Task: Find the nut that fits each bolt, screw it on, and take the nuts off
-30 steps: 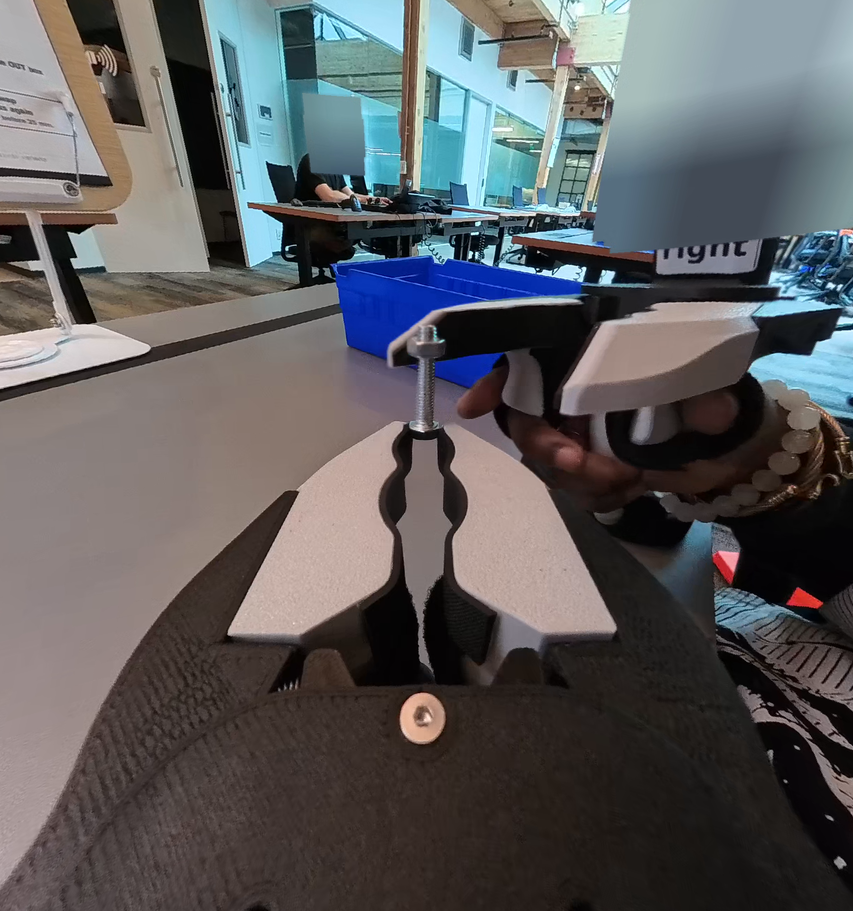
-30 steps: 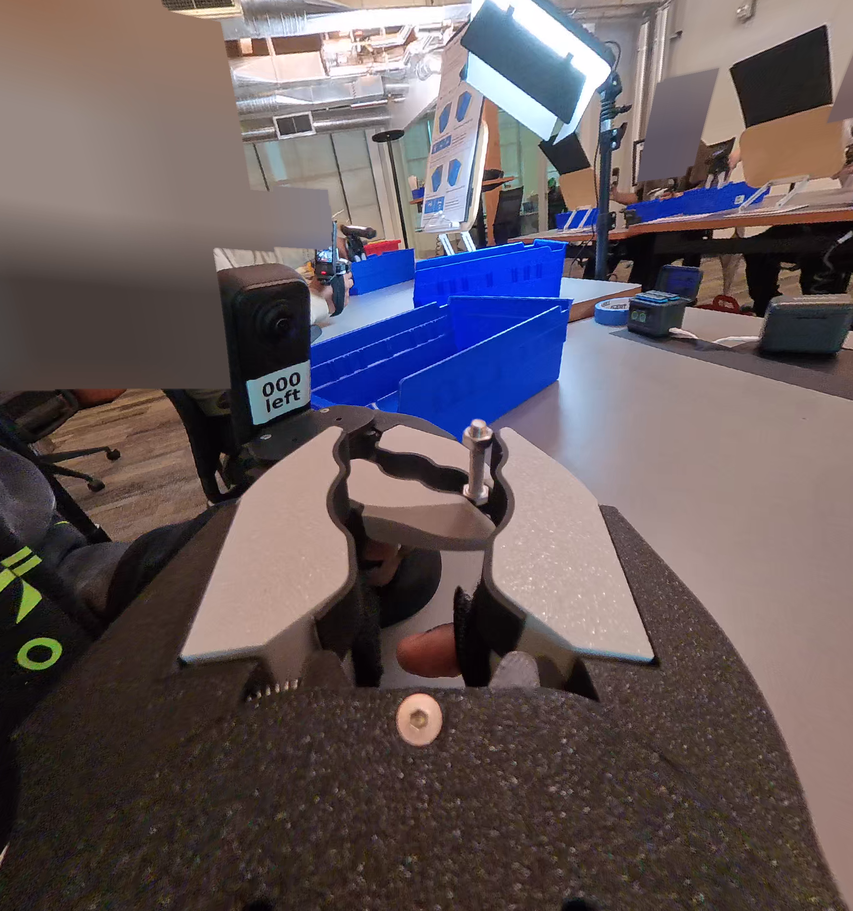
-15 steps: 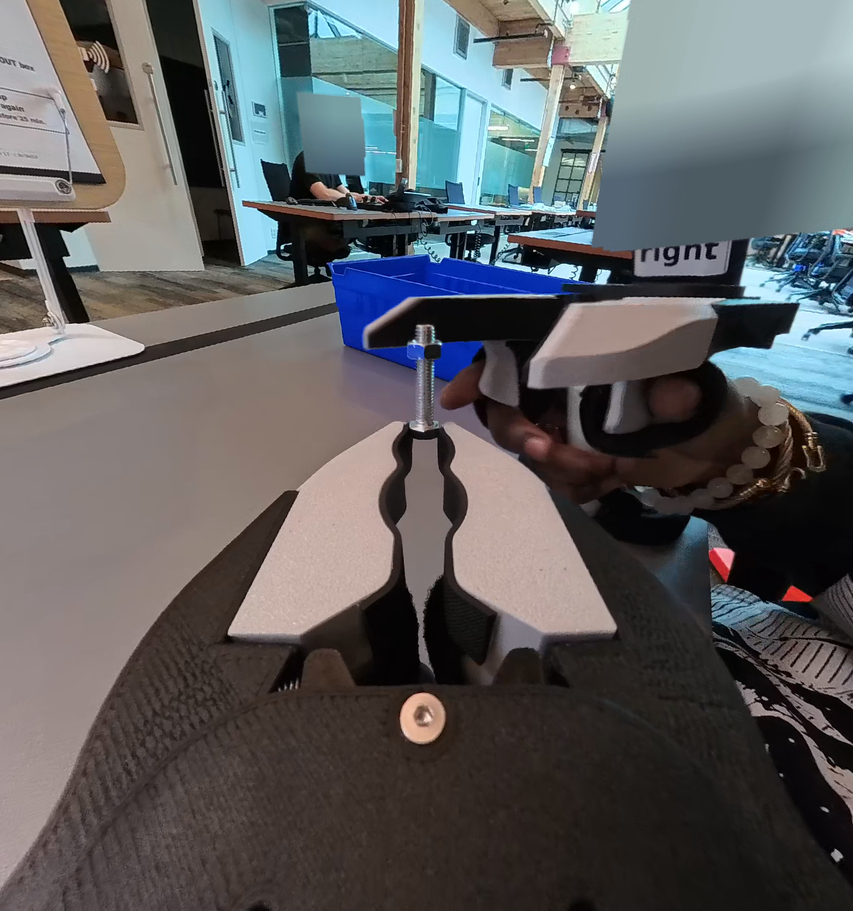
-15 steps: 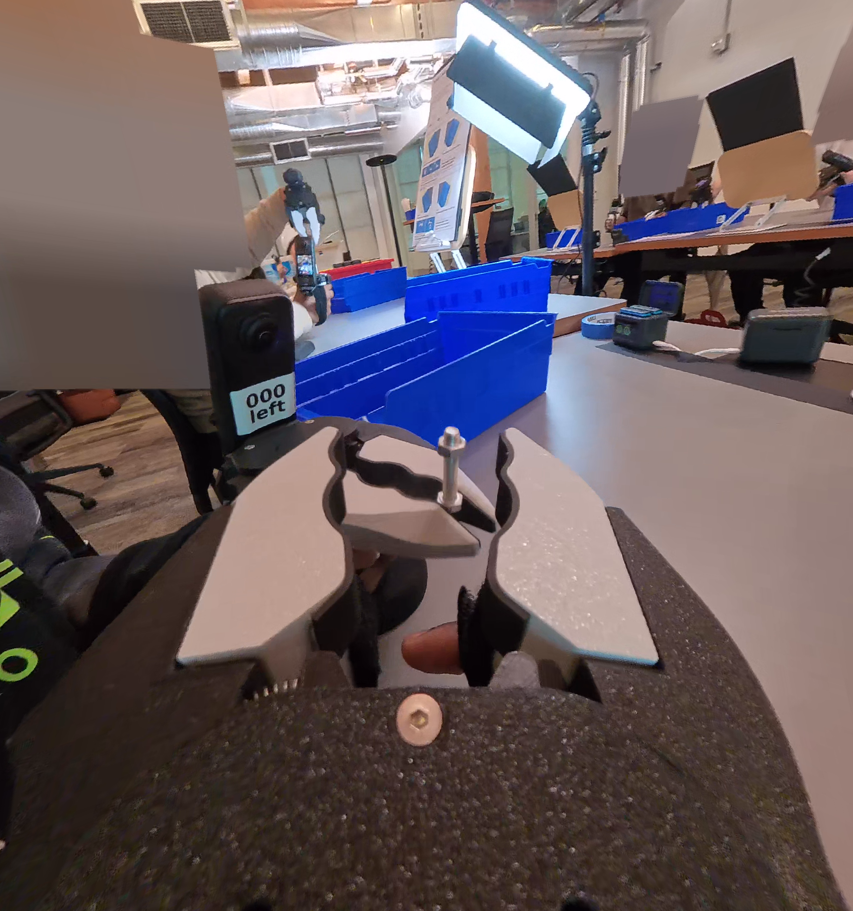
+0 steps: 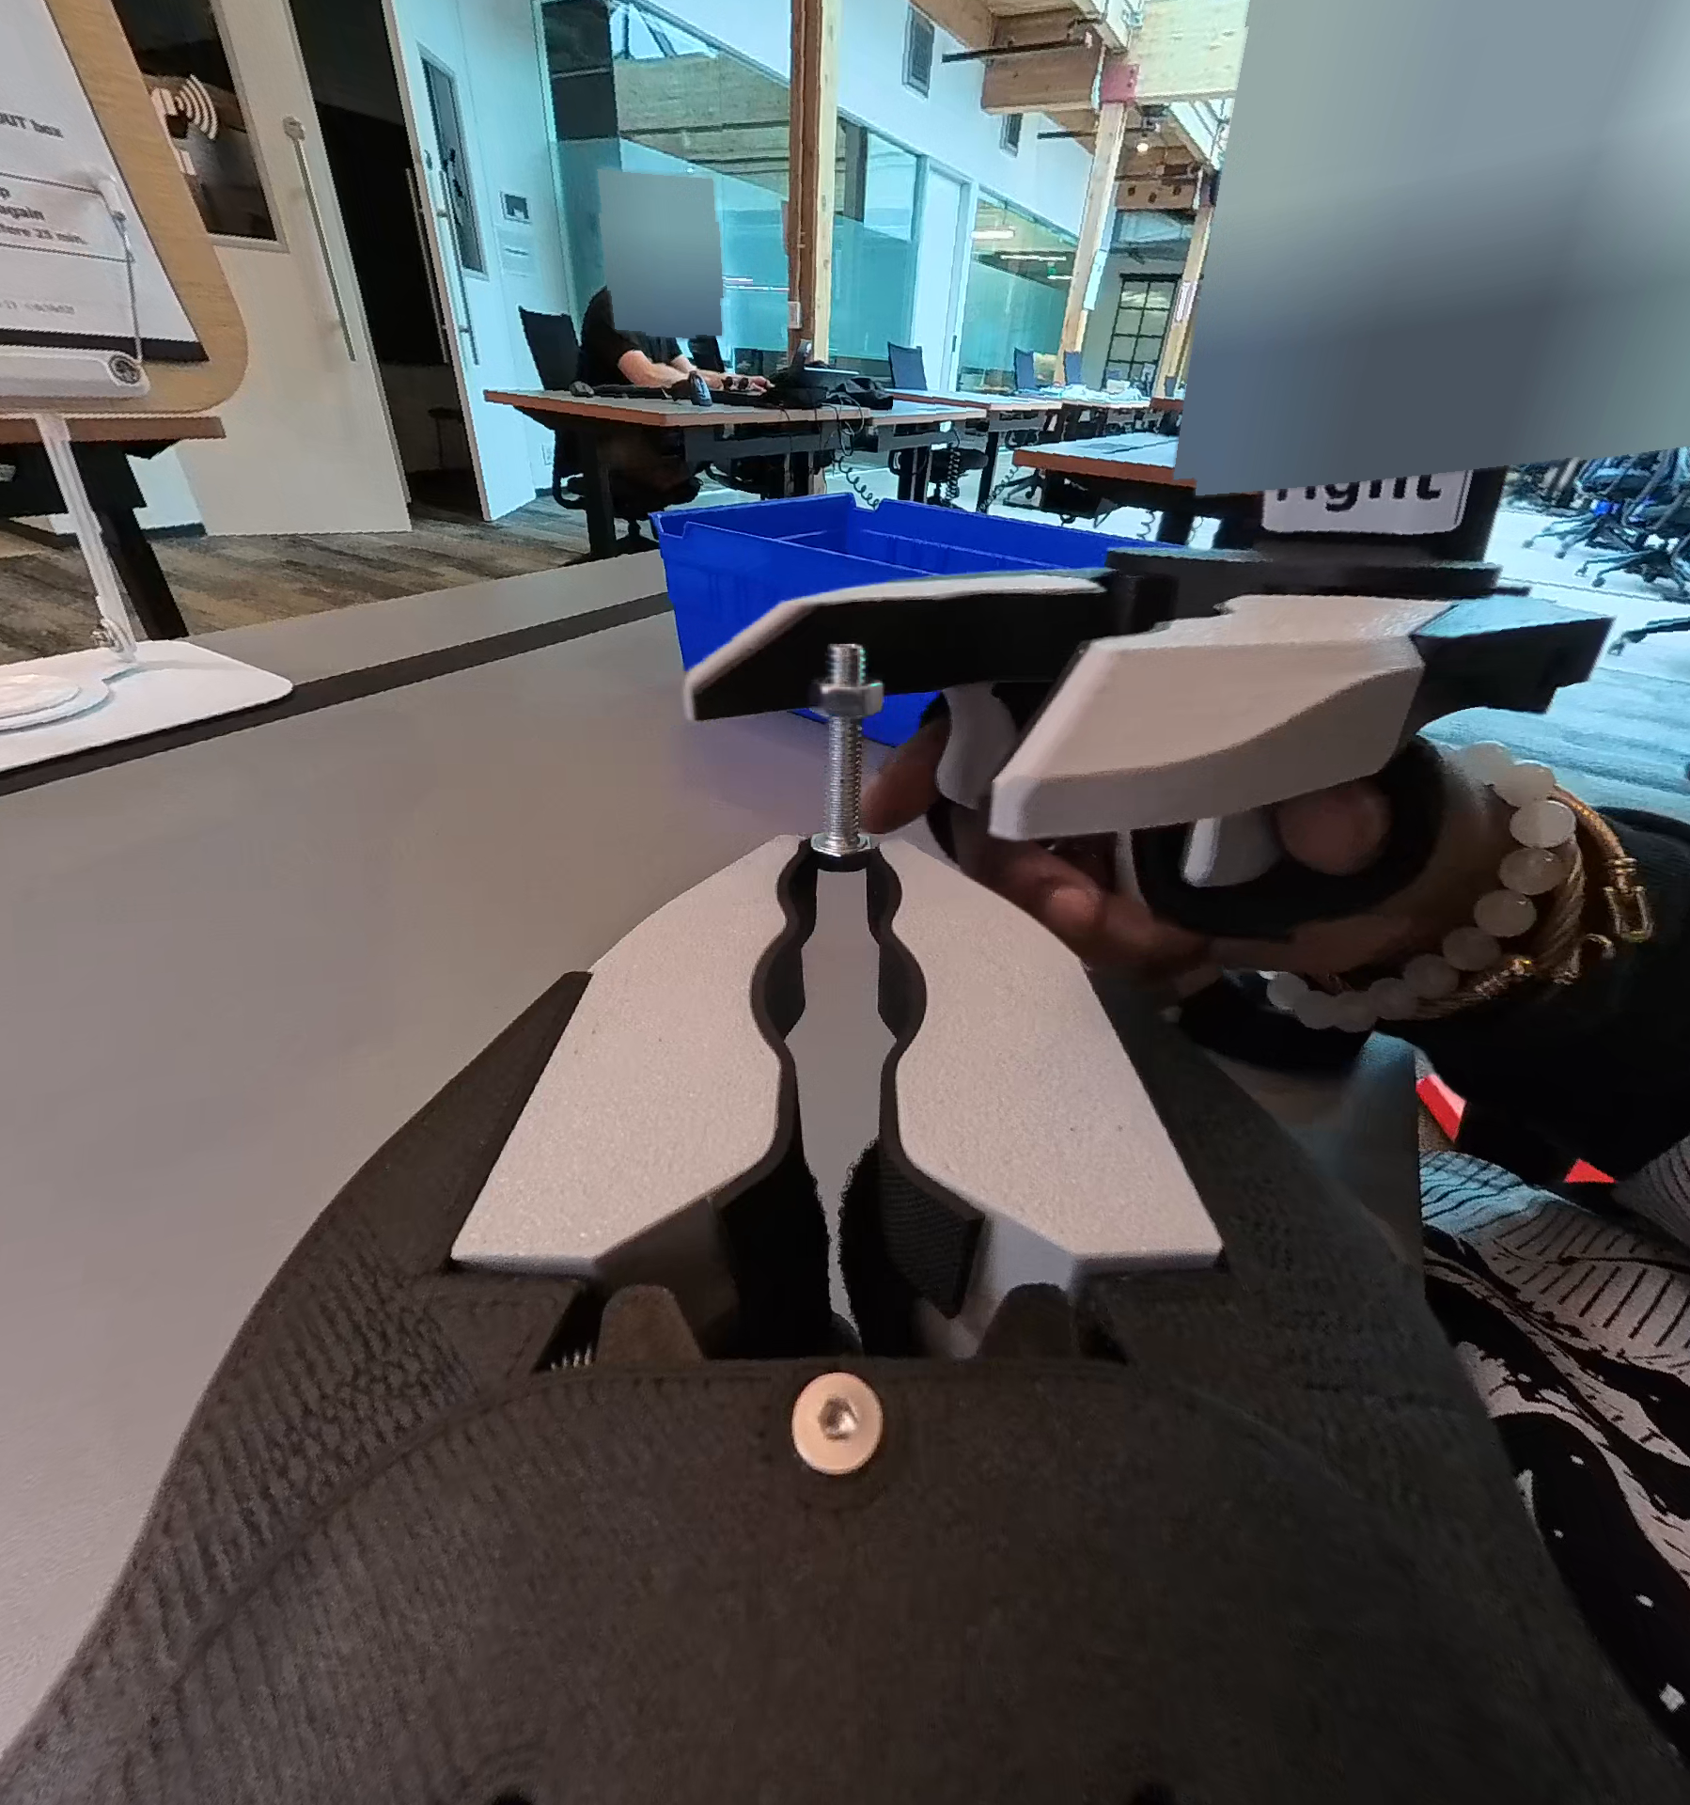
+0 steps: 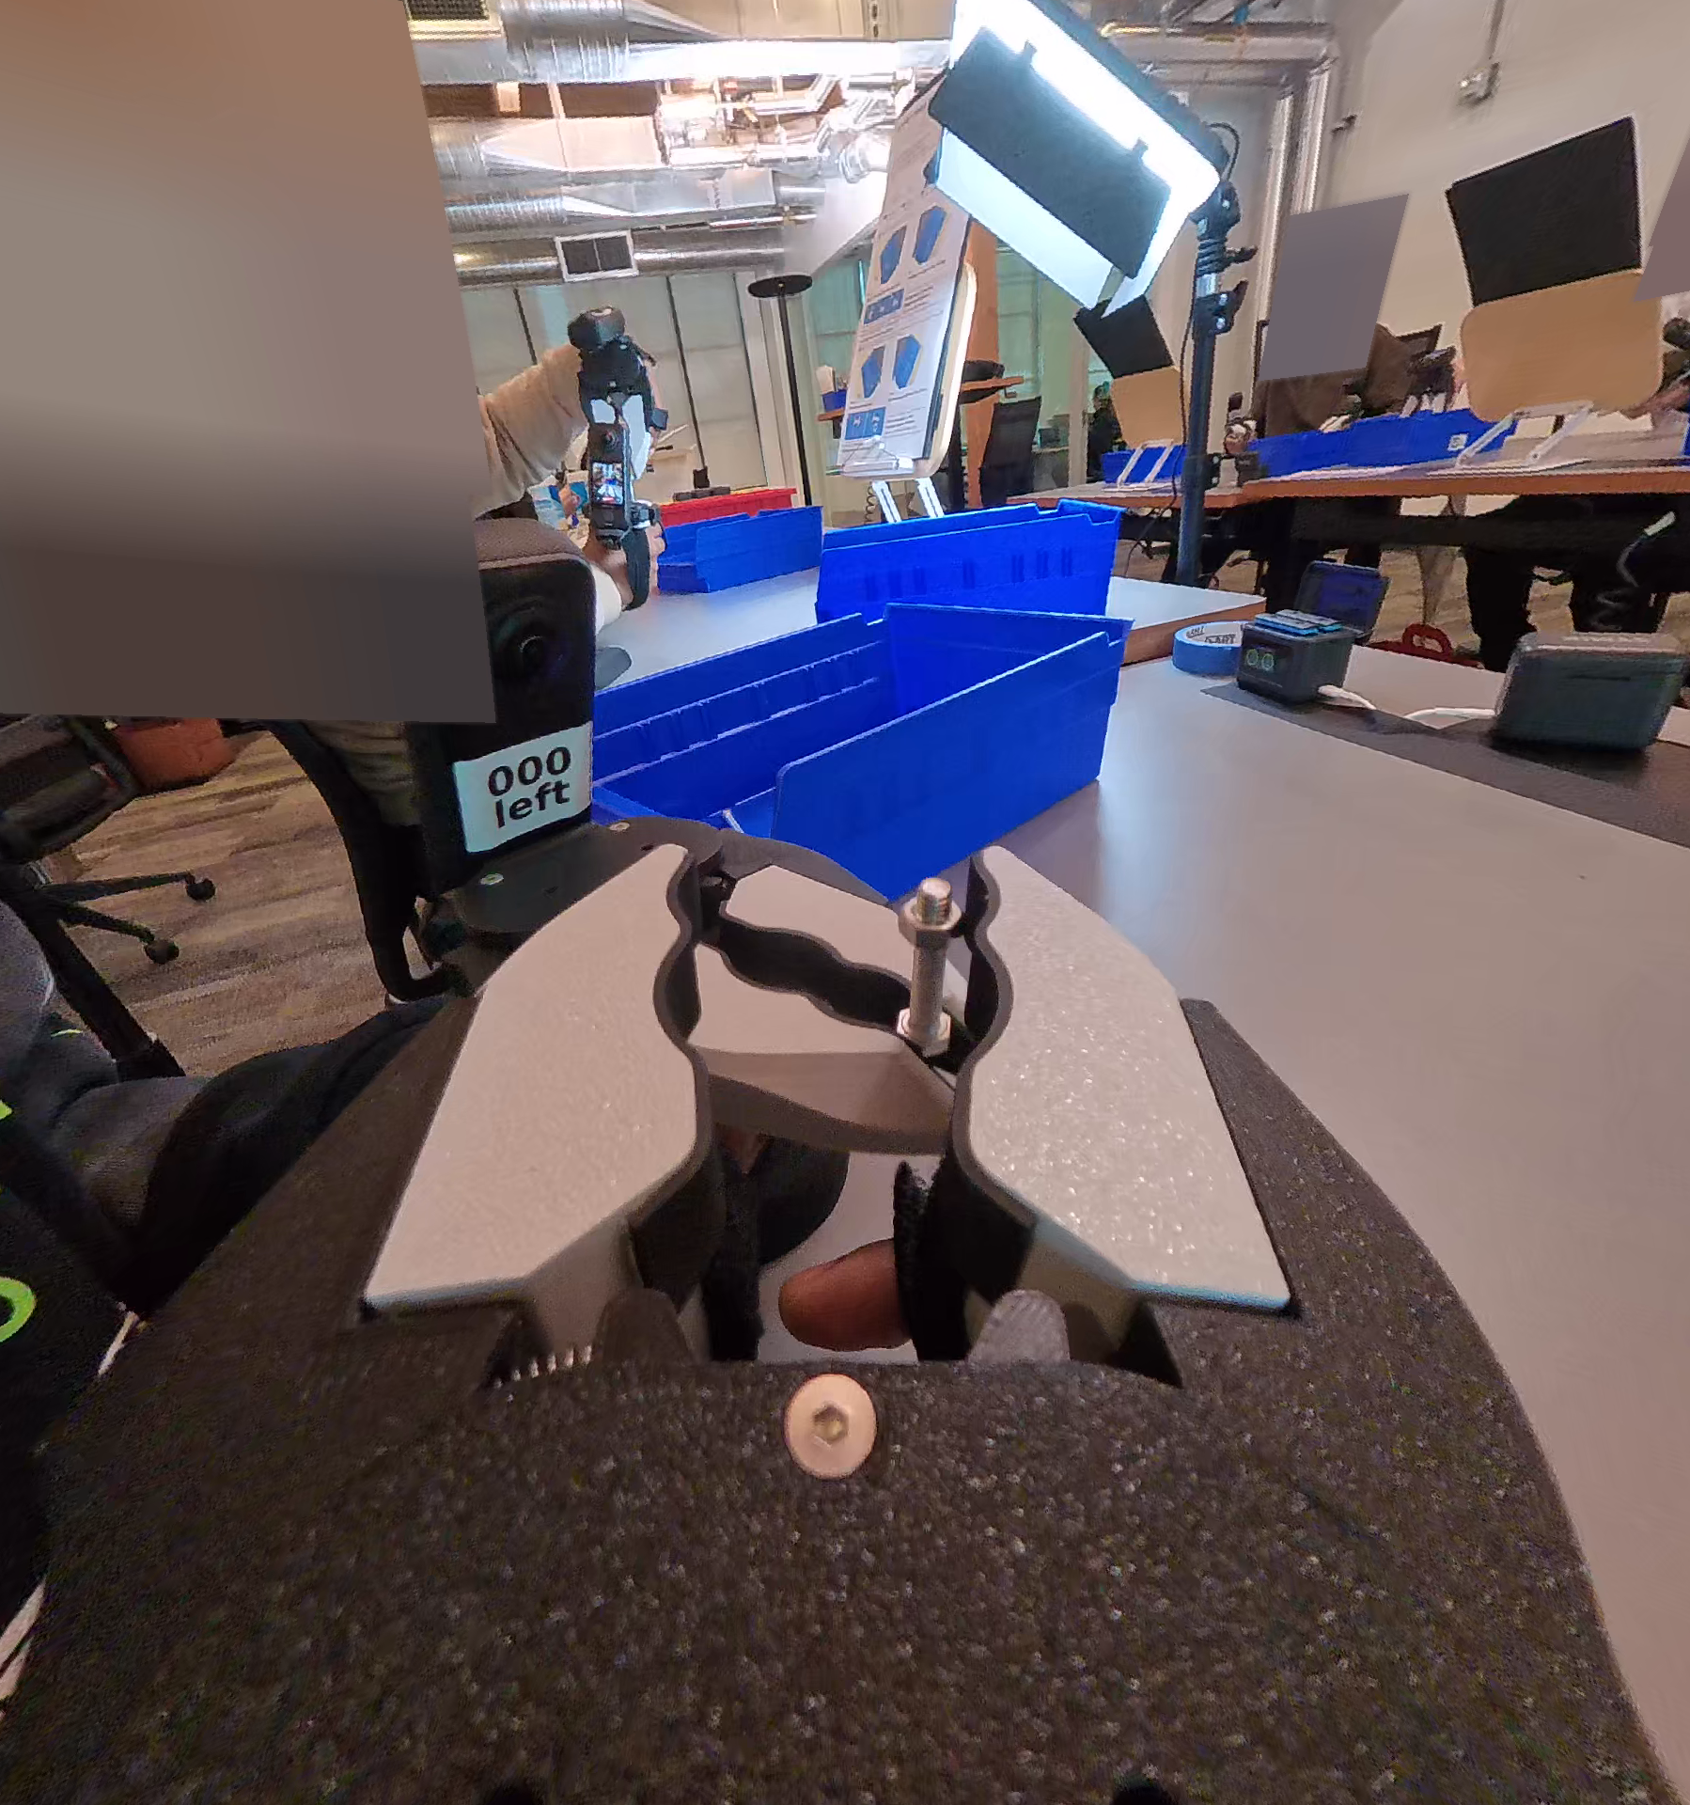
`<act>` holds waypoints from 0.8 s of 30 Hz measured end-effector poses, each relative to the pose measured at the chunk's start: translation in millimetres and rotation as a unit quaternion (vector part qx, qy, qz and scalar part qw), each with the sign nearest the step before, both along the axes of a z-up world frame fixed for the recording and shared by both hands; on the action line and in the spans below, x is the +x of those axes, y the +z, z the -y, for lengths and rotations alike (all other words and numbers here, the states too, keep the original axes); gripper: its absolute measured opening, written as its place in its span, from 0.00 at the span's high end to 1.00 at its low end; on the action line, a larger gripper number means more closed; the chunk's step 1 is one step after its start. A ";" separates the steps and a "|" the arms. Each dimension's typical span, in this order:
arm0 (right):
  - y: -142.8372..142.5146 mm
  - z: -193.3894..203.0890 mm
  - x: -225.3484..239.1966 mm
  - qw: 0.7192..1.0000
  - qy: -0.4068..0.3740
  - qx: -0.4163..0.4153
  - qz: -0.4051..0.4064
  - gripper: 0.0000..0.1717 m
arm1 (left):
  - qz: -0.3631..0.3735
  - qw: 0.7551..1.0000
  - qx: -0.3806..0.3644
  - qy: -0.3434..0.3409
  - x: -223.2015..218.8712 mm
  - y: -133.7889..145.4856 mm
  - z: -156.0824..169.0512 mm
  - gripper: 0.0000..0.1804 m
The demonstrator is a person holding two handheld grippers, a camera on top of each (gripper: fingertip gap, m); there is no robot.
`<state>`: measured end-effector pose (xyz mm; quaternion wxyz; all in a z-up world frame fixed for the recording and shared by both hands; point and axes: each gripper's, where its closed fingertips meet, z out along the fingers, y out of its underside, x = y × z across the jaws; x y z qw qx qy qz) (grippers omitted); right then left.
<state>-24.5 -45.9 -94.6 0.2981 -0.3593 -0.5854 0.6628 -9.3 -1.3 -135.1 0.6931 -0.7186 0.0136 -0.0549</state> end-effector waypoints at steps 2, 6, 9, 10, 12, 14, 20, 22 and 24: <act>-0.4 -3.1 4.4 1.000 -0.004 -0.004 0.000 0.70 | 0.004 1.000 0.001 0.001 -0.9 0.4 0.2 0.95; -2.1 -10.6 14.0 1.000 -0.014 -0.011 0.002 0.74 | 0.008 1.000 0.003 0.003 -2.0 0.8 0.5 0.95; -1.7 -12.4 25.2 1.000 -0.002 -0.015 -0.002 0.86 | 0.009 1.000 0.002 0.003 -2.3 0.7 0.4 0.95; -0.8 -12.7 28.7 1.000 0.003 -0.019 -0.005 0.88 | 0.010 1.000 0.003 0.003 -2.4 0.8 0.4 0.95; 0.0 -16.4 31.9 1.000 -0.003 -0.022 -0.010 0.90 | 0.009 1.000 0.003 0.003 -2.2 0.7 0.3 0.95; -0.8 -21.5 30.0 1.000 -0.017 -0.021 -0.012 0.89 | 0.009 1.000 0.003 0.002 -2.0 0.7 0.3 0.95; -2.2 -20.4 9.4 0.999 -0.027 -0.032 -0.002 0.66 | 0.004 1.000 0.002 -0.003 0.2 0.6 0.2 0.94; -2.6 -13.9 1.9 0.999 -0.019 -0.030 0.002 0.62 | 0.000 1.000 0.000 -0.005 1.3 -0.1 -0.1 0.95; -2.8 -5.9 -3.2 1.000 -0.007 -0.024 0.004 0.62 | -0.005 1.000 -0.003 -0.004 2.0 -0.8 -0.5 0.95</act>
